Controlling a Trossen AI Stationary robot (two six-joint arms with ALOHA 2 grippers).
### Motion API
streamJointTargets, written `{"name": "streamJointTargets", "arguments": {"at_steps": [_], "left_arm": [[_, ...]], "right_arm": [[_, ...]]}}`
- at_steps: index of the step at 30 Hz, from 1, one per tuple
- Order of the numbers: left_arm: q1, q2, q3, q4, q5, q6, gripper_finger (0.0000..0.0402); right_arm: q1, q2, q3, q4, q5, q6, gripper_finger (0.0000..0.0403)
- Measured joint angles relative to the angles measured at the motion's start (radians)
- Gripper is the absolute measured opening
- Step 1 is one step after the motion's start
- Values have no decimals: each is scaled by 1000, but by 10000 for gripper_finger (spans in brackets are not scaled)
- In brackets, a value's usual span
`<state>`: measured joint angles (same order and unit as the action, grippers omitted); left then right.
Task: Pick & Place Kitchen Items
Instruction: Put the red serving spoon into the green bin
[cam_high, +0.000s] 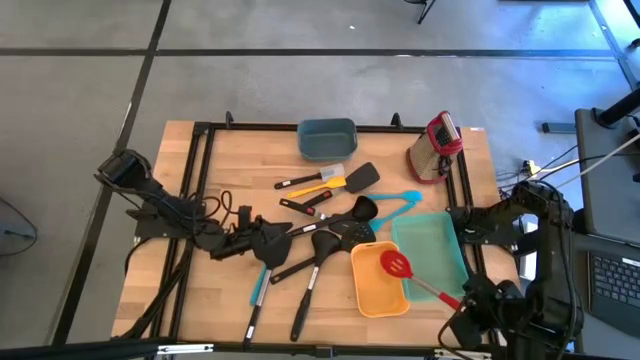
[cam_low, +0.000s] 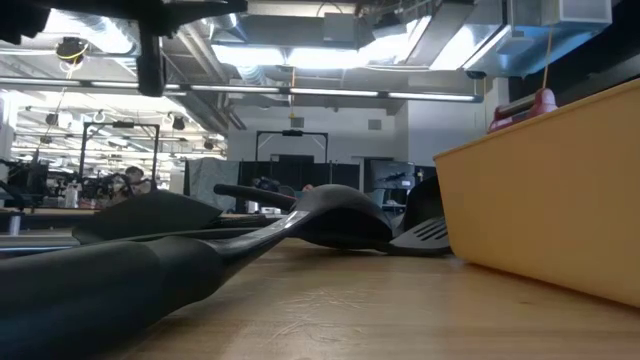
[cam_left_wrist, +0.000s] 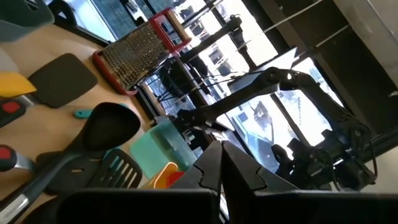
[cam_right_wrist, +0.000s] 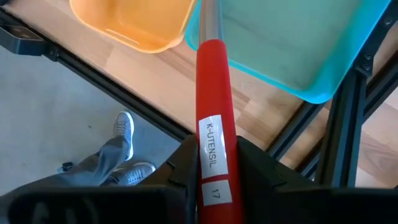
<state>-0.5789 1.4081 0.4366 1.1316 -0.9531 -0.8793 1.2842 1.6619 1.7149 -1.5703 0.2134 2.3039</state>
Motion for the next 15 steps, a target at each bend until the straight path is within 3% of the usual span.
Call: {"name": "streamJointTargets", "arguments": {"at_steps": [7,15], "left_arm": [[-66,0,0,-6,-100,10,1],[-88,0,0,-6,-129,15,1]], "right_arm": [[0,0,47,-2,-12,9,81],[15,-1,141,-1,4,11,79]]}}
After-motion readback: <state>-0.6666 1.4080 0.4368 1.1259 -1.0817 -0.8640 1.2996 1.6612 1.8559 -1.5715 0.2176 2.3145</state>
